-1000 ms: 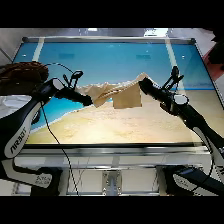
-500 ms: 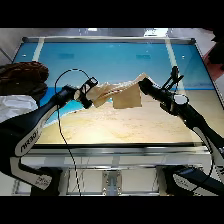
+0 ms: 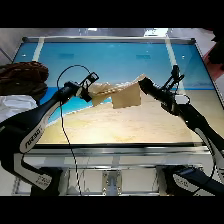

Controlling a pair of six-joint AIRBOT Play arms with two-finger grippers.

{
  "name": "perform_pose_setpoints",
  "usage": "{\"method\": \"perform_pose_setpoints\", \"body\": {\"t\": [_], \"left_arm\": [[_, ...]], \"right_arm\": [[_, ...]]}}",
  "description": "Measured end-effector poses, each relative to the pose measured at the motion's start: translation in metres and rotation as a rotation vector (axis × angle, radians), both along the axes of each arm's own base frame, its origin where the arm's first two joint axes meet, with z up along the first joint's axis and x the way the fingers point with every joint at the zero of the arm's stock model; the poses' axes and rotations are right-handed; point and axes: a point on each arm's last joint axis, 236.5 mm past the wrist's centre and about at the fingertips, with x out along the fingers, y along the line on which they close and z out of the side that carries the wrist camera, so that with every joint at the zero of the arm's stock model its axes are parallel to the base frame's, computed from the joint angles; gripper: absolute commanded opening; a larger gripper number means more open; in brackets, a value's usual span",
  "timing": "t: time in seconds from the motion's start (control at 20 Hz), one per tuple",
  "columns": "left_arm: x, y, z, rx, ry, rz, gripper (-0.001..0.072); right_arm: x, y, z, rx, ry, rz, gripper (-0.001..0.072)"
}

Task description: Fold the shirts.

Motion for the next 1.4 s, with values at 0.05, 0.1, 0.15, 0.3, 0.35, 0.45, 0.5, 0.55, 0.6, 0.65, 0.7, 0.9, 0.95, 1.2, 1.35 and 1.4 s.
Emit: {"method": "perform_pose_setpoints", "body": {"t": [0.05,0.1,0.15,0.3,0.35,0.45,0.5,0.55,0.6,0.65,0.7,0.9,0.95,1.2,1.35,1.4], "left_arm": [[0.010,0.008,0.030,0.028,-0.045,0.026,0.0015],[0.018,0.017,0.062,0.052,-0.097,0.050,0.0015],[0.022,0.027,0.099,0.072,-0.150,0.081,0.0015],[0.005,0.060,0.206,0.091,-0.286,0.187,0.0015],[-0.009,0.072,0.239,0.086,-0.322,0.225,0.0014],[-0.041,0.093,0.293,0.061,-0.389,0.285,0.0014],[-0.055,0.101,0.313,0.046,-0.417,0.305,0.0014],[-0.067,0.108,0.329,0.031,-0.440,0.322,0.0013],[-0.075,0.111,0.339,0.018,-0.456,0.329,0.0013],[-0.079,0.111,0.344,0.005,-0.463,0.330,0.0014],[-0.079,0.109,0.343,-0.005,-0.458,0.328,0.0014],[-0.043,0.088,0.292,0.017,-0.365,0.297,0.0013],[-0.030,0.082,0.270,0.034,-0.328,0.287,0.0013],[0.025,0.058,0.122,0.136,-0.106,0.240,0.0014],[0.041,0.049,0.053,0.161,-0.030,0.225,0.0113],[0.045,0.046,0.039,0.151,-0.027,0.232,0.0353]], "right_arm": [[-0.003,-0.001,0.012,-0.015,-0.031,0.006,0.0023],[-0.008,-0.003,0.028,-0.028,-0.073,0.011,0.0023],[-0.013,-0.005,0.045,-0.037,-0.116,0.014,0.0023],[-0.042,-0.017,0.108,-0.040,-0.252,0.024,0.0023],[-0.057,-0.023,0.129,-0.037,-0.294,0.031,0.0022],[-0.091,-0.032,0.163,-0.039,-0.353,0.049,0.0022],[-0.105,-0.035,0.172,-0.042,-0.365,0.053,0.0022],[-0.118,-0.037,0.178,-0.048,-0.370,0.063,0.0022],[-0.131,-0.036,0.180,-0.054,-0.364,0.080,0.0022],[-0.142,-0.034,0.180,-0.056,-0.352,0.101,0.0022],[-0.149,-0.032,0.178,-0.061,-0.339,0.117,0.0022],[-0.165,-0.024,0.164,-0.074,-0.270,0.180,0.0023],[-0.168,-0.021,0.159,-0.076,-0.249,0.198,0.0023],[-0.176,-0.011,0.131,-0.095,-0.139,0.272,0.0023],[-0.176,-0.011,0.117,-0.108,-0.087,0.287,0.0023],[-0.176,-0.012,0.113,-0.118,-0.072,0.288,0.0023]]}}
